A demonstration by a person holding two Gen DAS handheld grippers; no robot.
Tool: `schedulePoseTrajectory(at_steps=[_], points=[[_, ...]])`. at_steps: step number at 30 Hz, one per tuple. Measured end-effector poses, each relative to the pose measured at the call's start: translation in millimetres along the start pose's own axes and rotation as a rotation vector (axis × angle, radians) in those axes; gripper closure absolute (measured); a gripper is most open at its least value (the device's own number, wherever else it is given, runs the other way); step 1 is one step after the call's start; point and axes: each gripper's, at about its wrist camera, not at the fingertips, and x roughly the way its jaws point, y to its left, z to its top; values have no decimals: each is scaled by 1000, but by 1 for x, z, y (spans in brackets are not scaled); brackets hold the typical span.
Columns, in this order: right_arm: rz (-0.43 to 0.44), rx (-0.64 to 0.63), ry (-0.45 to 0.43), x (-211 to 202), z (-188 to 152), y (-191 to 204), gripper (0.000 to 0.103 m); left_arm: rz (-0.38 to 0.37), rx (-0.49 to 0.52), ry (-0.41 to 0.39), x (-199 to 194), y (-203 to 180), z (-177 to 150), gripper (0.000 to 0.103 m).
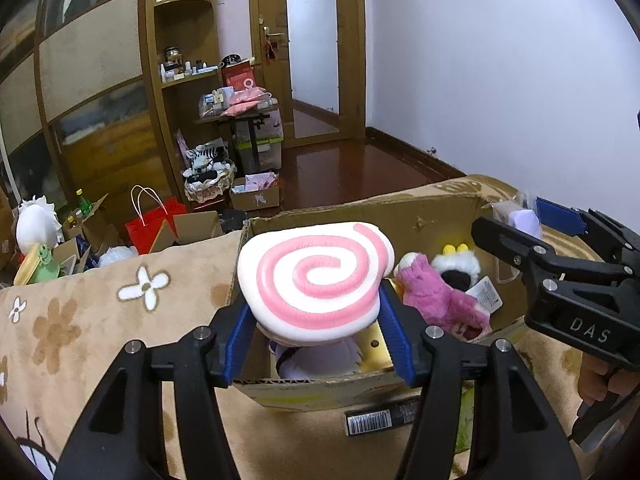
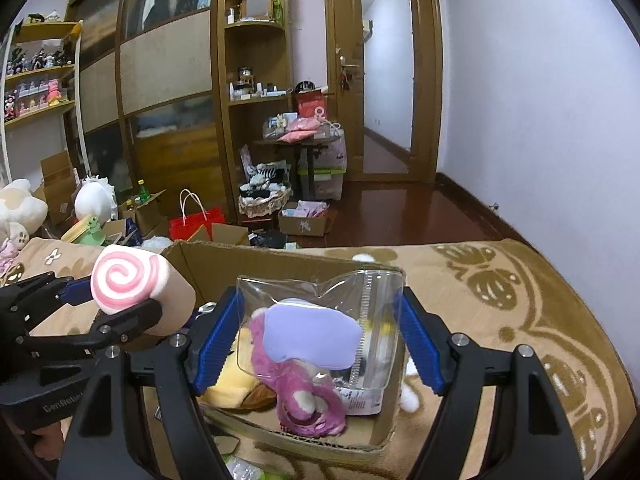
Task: Organize soft objects
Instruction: 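Release the swirl cushion into the box with the left tool while the right tool drops the bag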
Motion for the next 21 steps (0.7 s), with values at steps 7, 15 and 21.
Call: schedulePoseTrajectory(at_steps=[7,15,21], points=[[48,23,32,5,-6,0,22,5,17,24,3,-4,-3,42],[43,35,91,14,-14,1,21,8,41,20,1,-10,-6,28],[49,62,87,11,-13,-5,21,4,35,2,-3,-8,-7,22]])
